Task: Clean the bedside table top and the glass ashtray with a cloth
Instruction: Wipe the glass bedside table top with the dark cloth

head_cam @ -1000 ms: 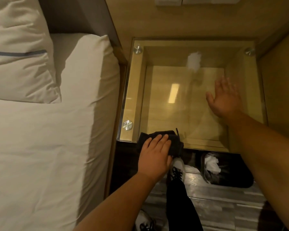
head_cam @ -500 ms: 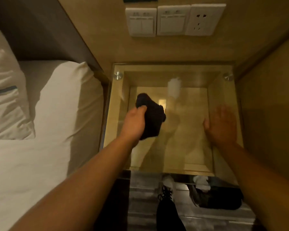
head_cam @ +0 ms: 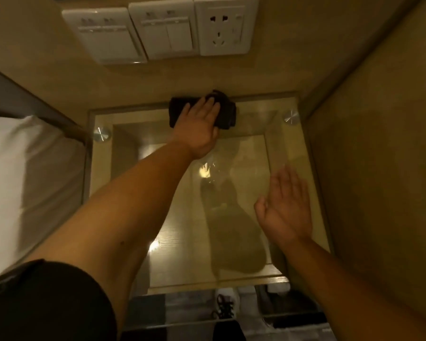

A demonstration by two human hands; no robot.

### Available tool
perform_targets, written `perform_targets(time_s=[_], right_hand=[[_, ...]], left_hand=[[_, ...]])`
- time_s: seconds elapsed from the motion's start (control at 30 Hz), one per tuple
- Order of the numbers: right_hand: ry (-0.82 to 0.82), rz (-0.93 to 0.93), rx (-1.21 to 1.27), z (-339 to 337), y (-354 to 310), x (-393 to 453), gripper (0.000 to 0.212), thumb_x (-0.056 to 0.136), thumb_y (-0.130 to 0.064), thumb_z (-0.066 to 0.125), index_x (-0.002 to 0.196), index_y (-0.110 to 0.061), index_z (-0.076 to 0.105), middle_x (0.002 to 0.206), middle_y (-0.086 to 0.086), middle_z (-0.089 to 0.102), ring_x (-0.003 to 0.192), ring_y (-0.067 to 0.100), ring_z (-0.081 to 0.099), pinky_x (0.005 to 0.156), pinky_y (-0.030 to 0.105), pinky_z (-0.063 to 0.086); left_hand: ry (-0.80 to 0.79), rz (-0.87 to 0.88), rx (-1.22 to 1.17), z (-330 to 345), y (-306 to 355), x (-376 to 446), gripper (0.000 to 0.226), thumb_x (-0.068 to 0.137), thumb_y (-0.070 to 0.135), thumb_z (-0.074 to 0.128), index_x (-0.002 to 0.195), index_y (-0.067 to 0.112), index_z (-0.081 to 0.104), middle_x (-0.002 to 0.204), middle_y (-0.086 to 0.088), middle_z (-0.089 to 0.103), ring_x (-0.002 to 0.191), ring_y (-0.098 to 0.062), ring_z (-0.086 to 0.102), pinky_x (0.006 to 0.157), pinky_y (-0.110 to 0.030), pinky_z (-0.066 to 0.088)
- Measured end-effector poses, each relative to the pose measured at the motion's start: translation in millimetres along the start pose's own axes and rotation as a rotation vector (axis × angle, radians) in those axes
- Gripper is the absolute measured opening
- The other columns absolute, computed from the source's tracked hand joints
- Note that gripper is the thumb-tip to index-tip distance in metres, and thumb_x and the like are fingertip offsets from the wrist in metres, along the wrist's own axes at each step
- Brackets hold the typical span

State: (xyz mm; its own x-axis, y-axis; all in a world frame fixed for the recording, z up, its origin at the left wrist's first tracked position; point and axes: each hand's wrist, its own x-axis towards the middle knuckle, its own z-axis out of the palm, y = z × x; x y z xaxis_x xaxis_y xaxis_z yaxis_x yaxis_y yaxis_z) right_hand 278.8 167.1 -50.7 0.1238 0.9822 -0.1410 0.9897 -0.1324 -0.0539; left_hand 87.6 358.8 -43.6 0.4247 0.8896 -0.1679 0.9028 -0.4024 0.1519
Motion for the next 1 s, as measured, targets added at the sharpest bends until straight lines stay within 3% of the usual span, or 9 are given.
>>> perform_targets(time_s=[0.23, 0.4, 0.63, 1.0], right_hand=[[-0.016, -0.015, 0.014, -6.5, -1.5, -2.2, 0.068, 0.090, -0.041, 0.024, 0.148, -0.006, 0.023, 0.157, 0.017, 0.020, 0.146, 0.030, 0.011, 0.119, 0.047, 0.008], [0.044, -0.030, 0.058, -3.3, 0.2, -4.5, 0.059, 0.094, -0.034, 0.026, 0.146, -0.006, 0.031, 0.155, 0.017, 0.027, 0.145, 0.031, 0.016, 0.118, 0.048, 0.011], [0.020, -0.011, 0.043, -1.6, 0.0, -3.6, 0.063, 0.094, -0.038, 0.018, 0.147, -0.007, 0.028, 0.157, 0.016, 0.022, 0.145, 0.030, 0.015, 0.119, 0.046, 0.008], [0.039, -0.005, 0.075, -0.3, -1.4, -3.8, 0.064, 0.093, -0.037, 0.016, 0.149, -0.007, 0.023, 0.158, 0.015, 0.018, 0.146, 0.030, 0.013, 0.119, 0.046, 0.008]], left_hand=[[-0.014, -0.012, -0.061, 7.4, 26.8, -84.5, 0.059, 0.098, 0.034, 0.036, 0.152, 0.016, 0.021, 0.160, -0.003, 0.019, 0.147, -0.021, 0.012, 0.120, -0.041, 0.003], [-0.040, -0.021, -0.102, 26.7, 54.2, -175.4, 0.062, 0.092, 0.036, 0.034, 0.150, 0.017, 0.028, 0.158, -0.003, 0.026, 0.147, -0.021, 0.017, 0.119, -0.041, 0.001], [-0.072, 0.007, -0.062, 56.1, 90.0, -291.7, 0.063, 0.086, 0.039, 0.035, 0.145, 0.015, 0.039, 0.151, -0.005, 0.039, 0.142, -0.024, 0.031, 0.116, -0.045, 0.011], [-0.091, 0.027, -0.039, 72.8, 107.3, -358.7, 0.062, 0.087, 0.043, 0.035, 0.142, 0.016, 0.043, 0.150, -0.004, 0.042, 0.140, -0.023, 0.035, 0.117, -0.047, 0.020]])
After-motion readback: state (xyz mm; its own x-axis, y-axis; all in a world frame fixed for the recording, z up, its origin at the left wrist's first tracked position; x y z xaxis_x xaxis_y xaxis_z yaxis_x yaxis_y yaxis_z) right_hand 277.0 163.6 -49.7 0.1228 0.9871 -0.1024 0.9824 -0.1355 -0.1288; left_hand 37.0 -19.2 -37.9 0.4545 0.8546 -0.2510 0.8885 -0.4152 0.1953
